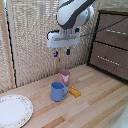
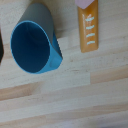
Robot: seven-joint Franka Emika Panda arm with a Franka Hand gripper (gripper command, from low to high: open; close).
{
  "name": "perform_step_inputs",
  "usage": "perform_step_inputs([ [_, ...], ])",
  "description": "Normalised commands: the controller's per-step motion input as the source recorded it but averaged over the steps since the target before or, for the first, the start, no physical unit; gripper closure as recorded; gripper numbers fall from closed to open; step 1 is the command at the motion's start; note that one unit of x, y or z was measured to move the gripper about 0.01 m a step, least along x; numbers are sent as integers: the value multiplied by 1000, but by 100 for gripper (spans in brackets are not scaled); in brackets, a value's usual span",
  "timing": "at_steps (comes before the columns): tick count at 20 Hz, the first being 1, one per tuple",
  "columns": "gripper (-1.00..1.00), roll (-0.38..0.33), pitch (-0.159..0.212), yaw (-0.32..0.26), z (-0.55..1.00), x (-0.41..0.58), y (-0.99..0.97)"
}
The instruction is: Propose to navigate your clamp on the clench of the first drawer. Use gentle force to register to the cabinet. Send posterior your swing mandate till over it lurks, a cup of pink essence. Fortify your grip after aiming concentric with the pink cup’s periphery. Manoeuvre the pink towards the cabinet's top. Drop your compression till the cup is resting inside.
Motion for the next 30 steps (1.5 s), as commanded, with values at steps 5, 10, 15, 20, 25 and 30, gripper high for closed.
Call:
perform_step_inputs([
  [5, -100, -56, -44, 68, 715, -31, -233],
  [10, -100, -31, -31, 44, 813, 0, -149],
  [15, -100, -178, -89, 81, 603, -3, -206],
  [20, -100, -348, -48, 130, 79, -74, -194],
  [25, -100, -375, -5, 140, -107, -107, -156],
  [30, -100, -375, 0, 132, -154, -94, -137],
])
